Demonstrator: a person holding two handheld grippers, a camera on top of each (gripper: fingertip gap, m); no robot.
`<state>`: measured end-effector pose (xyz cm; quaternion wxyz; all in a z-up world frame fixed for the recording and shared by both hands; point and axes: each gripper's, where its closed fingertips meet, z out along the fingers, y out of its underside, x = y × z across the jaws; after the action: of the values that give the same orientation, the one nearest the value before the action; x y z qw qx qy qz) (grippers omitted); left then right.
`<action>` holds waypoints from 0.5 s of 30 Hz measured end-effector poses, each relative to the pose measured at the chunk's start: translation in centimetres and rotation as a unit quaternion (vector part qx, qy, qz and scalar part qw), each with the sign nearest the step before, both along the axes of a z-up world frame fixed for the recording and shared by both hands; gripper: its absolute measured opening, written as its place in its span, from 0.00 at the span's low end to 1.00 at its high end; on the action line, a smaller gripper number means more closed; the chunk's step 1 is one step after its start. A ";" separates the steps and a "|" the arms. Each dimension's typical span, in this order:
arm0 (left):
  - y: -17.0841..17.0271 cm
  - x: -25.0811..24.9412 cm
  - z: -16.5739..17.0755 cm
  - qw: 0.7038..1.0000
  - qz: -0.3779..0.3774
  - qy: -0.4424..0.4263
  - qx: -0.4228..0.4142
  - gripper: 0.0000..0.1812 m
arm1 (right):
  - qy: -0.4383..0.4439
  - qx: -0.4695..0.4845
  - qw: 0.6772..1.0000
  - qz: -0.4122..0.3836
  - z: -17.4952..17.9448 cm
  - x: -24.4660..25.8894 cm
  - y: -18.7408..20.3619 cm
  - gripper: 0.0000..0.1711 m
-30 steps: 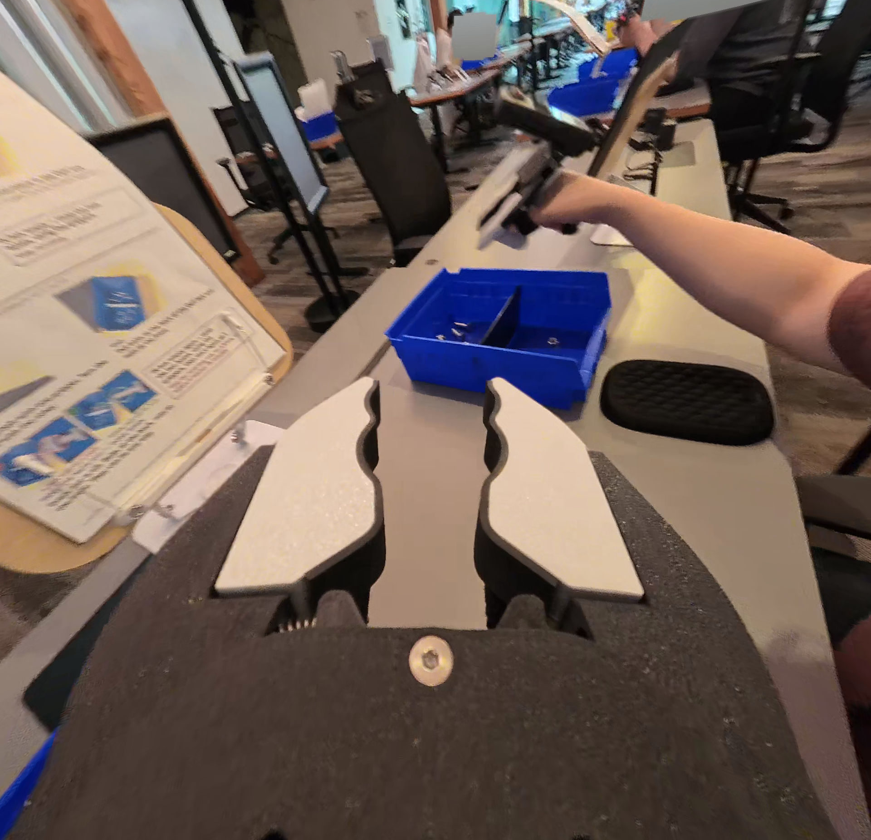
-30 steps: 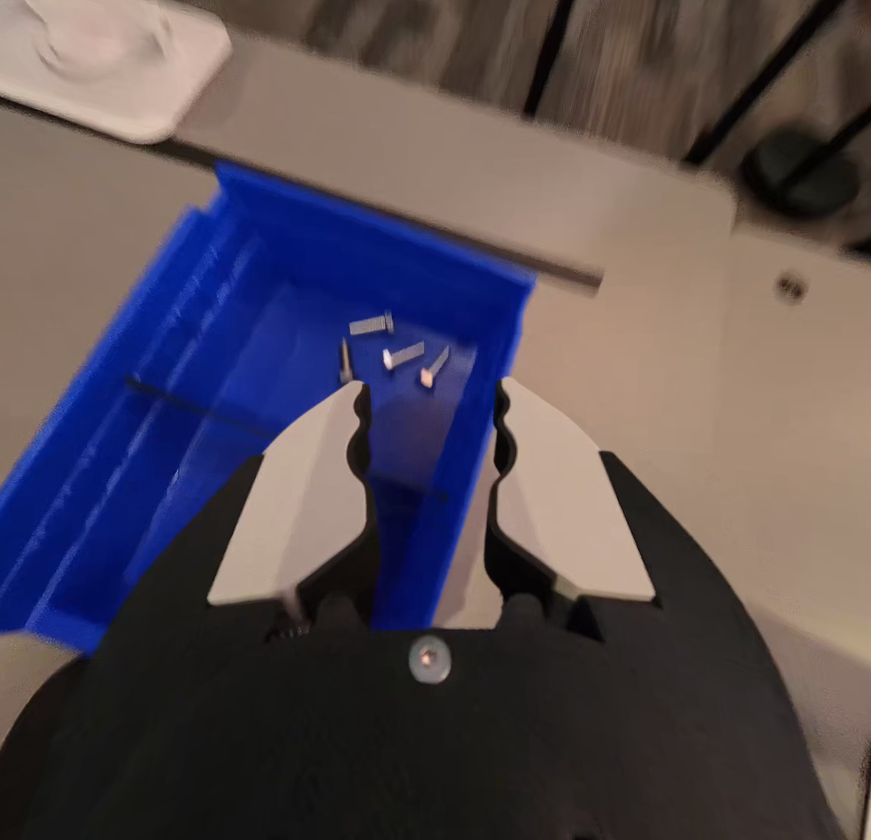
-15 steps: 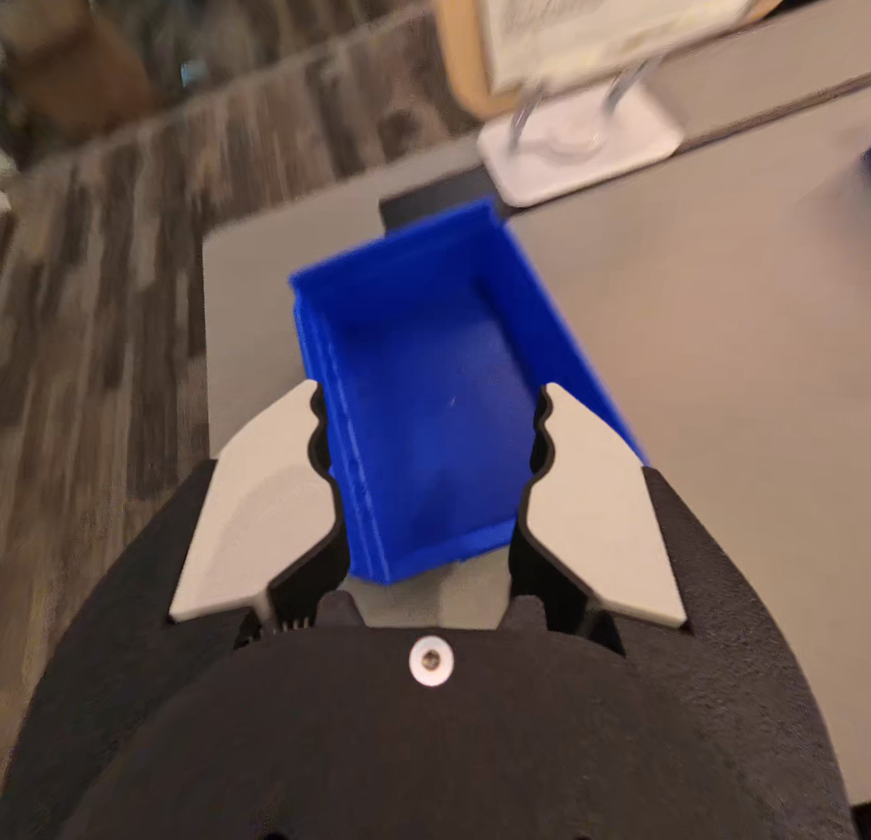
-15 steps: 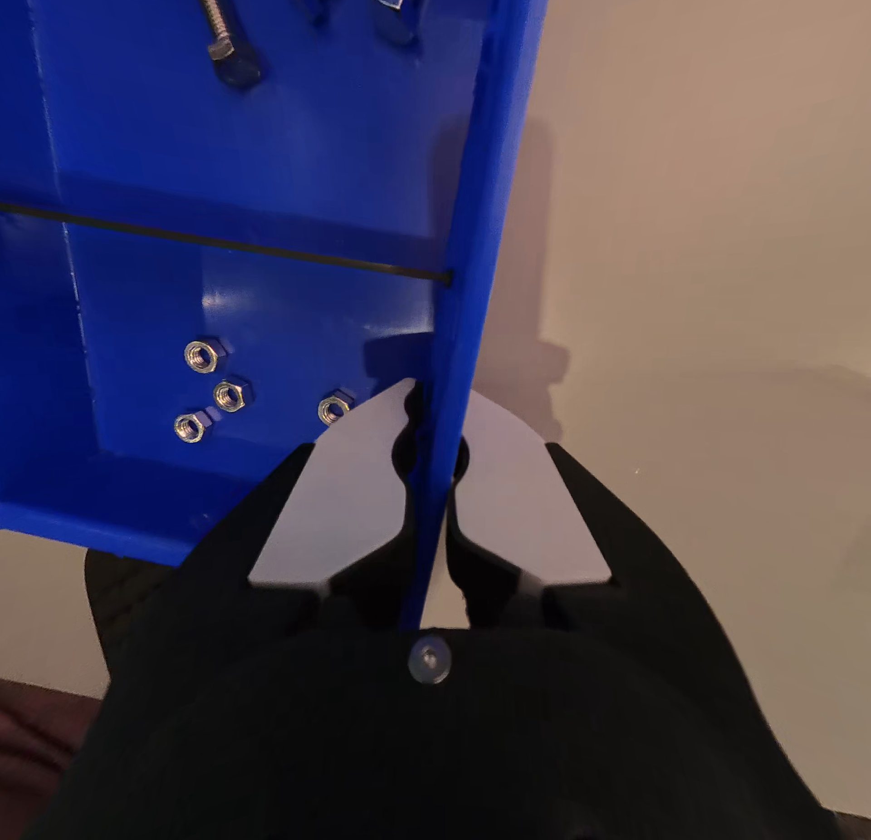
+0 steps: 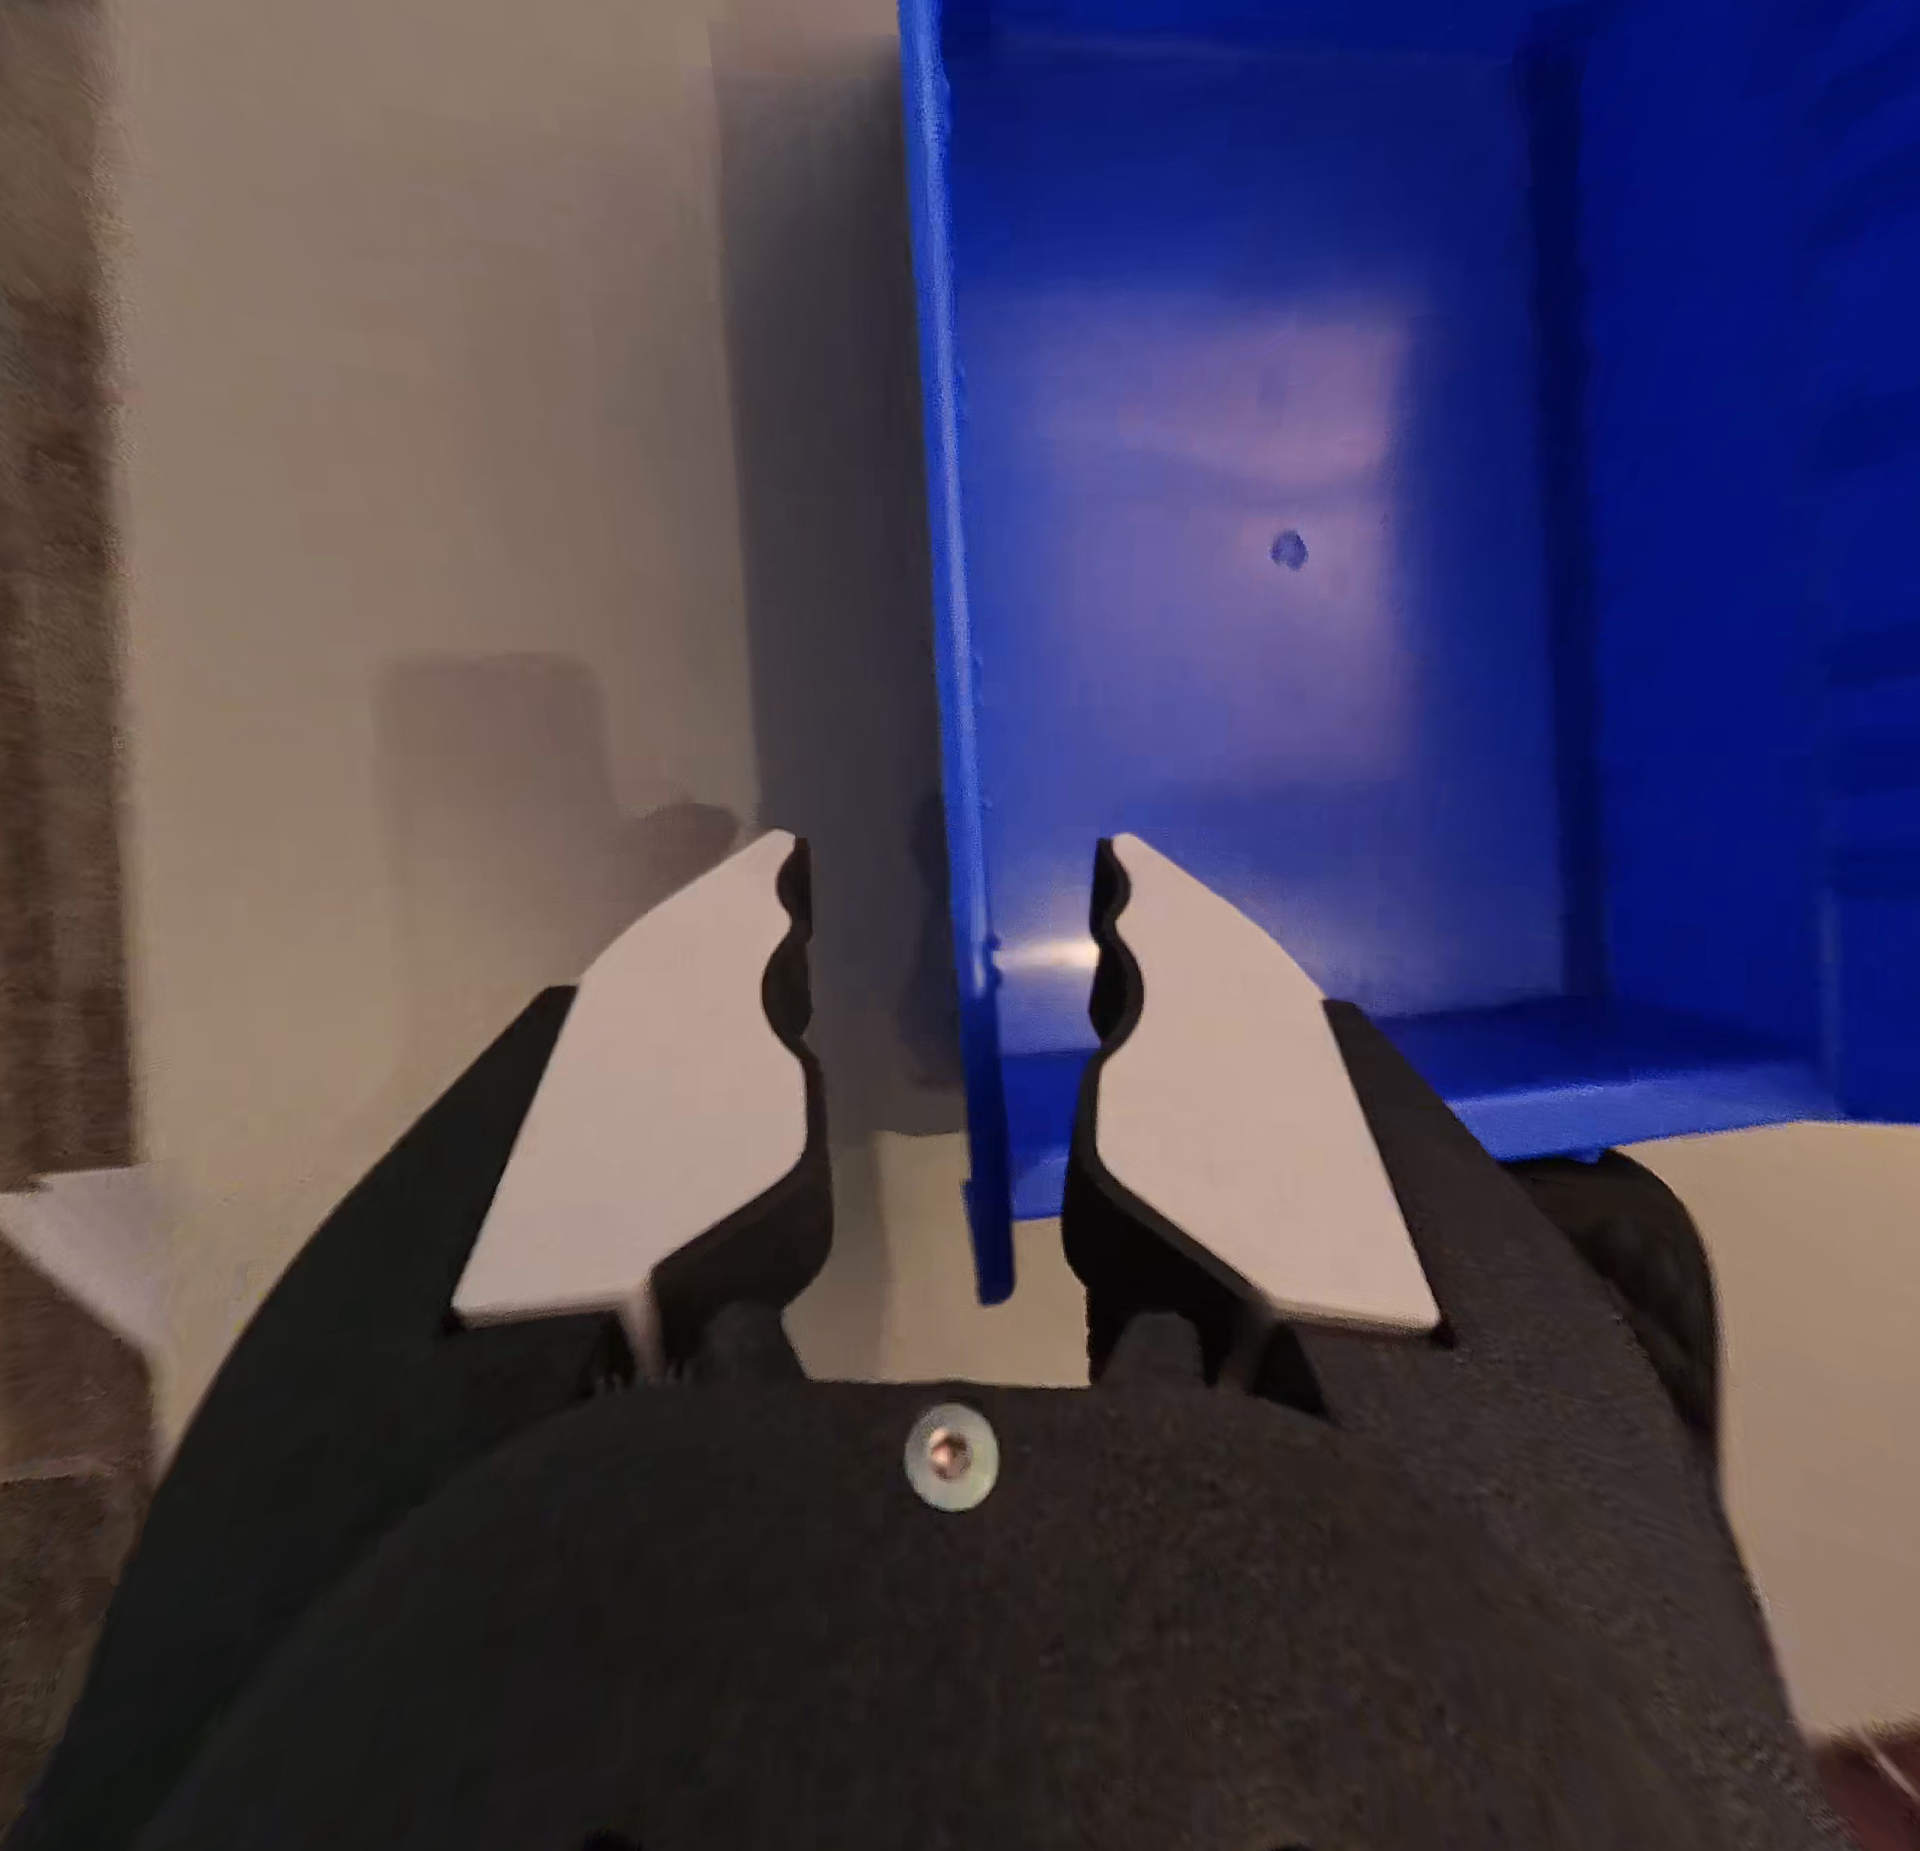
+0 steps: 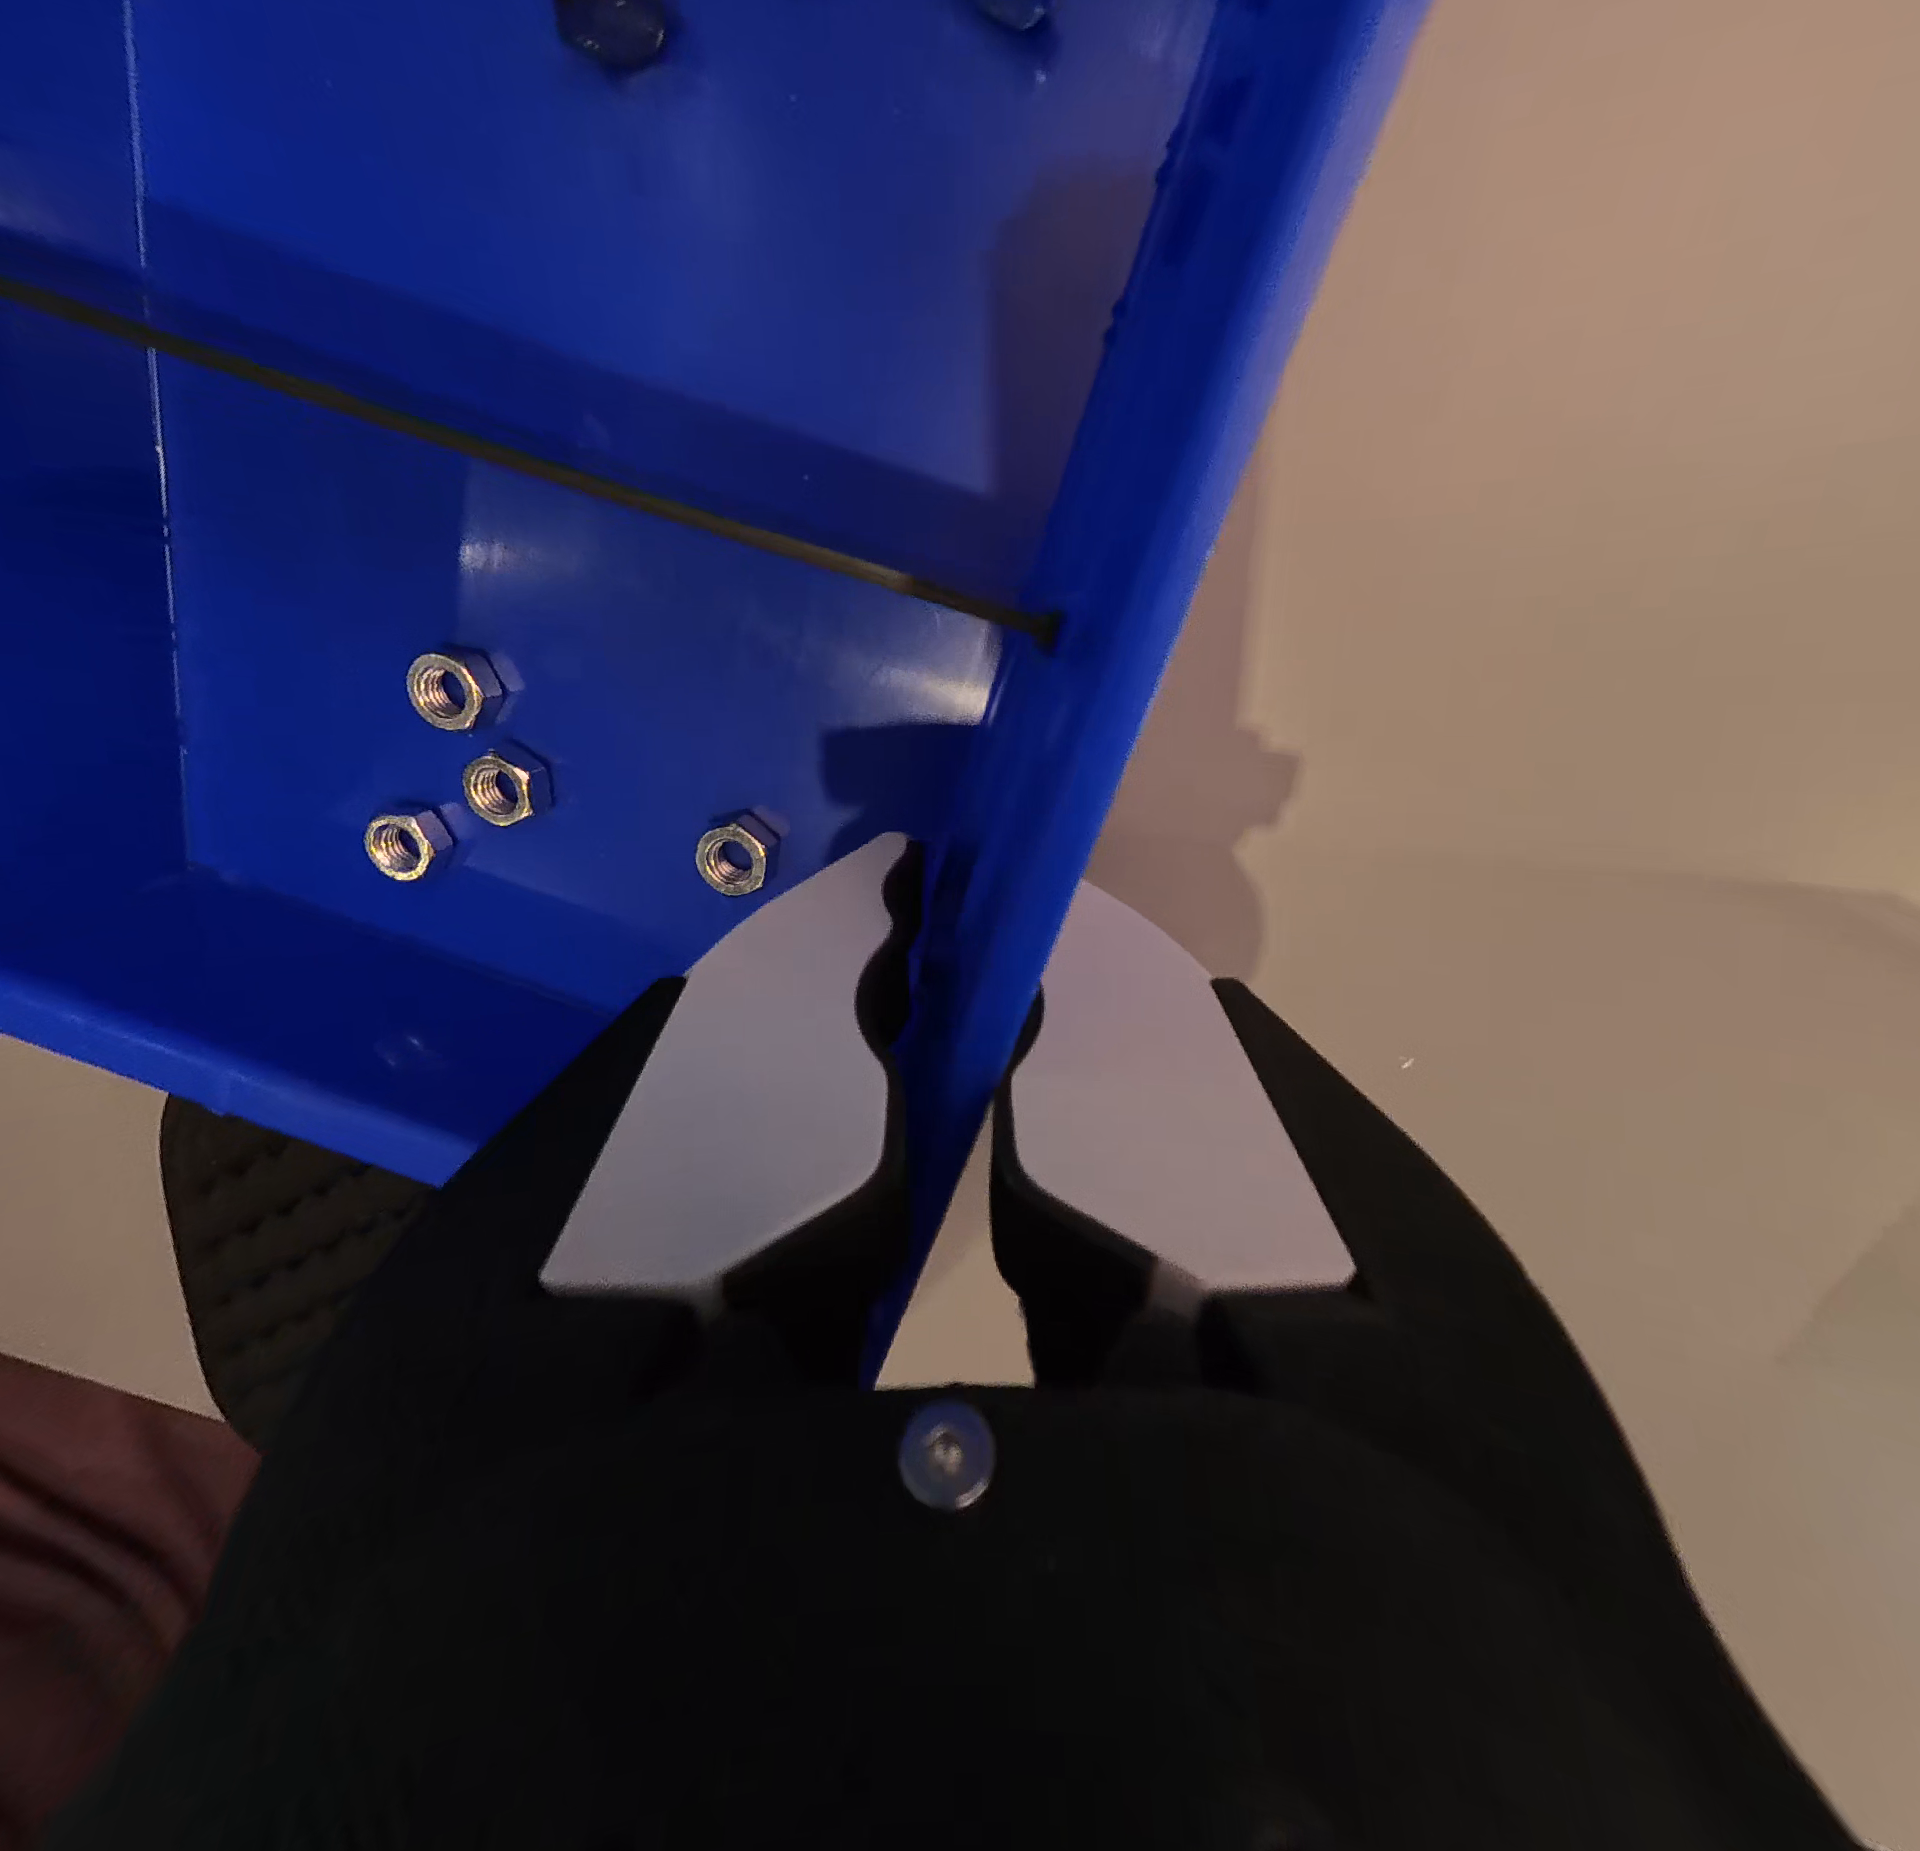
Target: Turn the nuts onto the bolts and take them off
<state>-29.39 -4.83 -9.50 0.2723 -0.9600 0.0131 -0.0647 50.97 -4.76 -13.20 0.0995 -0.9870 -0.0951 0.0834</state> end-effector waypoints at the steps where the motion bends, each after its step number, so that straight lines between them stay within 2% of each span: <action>1: -0.4 0.6 -1.0 0.999 -0.006 -0.024 -0.032 0.26 | 0.001 0.002 1.000 -0.005 0.0 0.0 0.0 0.06; 3: -1.2 1.8 -2.6 0.993 -0.018 -0.070 -0.089 0.12 | -0.010 0.003 1.000 -0.012 0.0 -0.1 -0.1 0.06; 5: -0.4 1.9 -2.4 0.993 -0.002 -0.091 -0.070 0.11 | -0.007 0.003 1.000 -0.023 0.0 -0.8 -0.3 0.05; 9: -0.6 2.3 -2.8 0.996 -0.041 0.020 -0.071 0.05 | -0.009 0.006 0.999 -0.030 0.0 -3.7 -0.3 0.05; 15: -0.2 9.5 -2.9 0.992 -0.093 0.055 -0.066 0.09 | -0.005 0.012 1.000 -0.024 0.1 -10.0 -0.1 0.05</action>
<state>-19.89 -5.05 -12.43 0.2002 -0.9725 0.1132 -0.0372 40.99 -4.82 -13.11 0.1124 -0.9881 -0.0726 0.0754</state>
